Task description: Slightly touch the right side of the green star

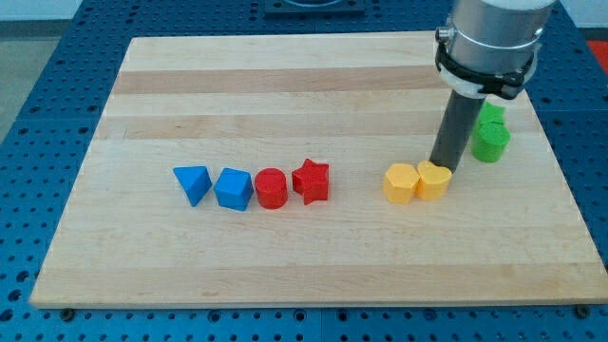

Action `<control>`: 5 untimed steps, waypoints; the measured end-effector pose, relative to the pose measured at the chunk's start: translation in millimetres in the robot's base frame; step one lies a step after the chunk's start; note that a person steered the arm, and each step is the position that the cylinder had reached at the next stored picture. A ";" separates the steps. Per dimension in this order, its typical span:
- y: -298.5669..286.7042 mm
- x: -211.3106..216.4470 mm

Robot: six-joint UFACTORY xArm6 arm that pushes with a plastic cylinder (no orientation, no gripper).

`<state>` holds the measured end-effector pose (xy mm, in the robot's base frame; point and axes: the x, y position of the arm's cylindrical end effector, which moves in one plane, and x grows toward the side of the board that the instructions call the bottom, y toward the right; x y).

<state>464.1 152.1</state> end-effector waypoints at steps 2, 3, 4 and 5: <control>0.1 -2.2; 5.8 -56.1; 22.3 -106.6; 80.2 -108.4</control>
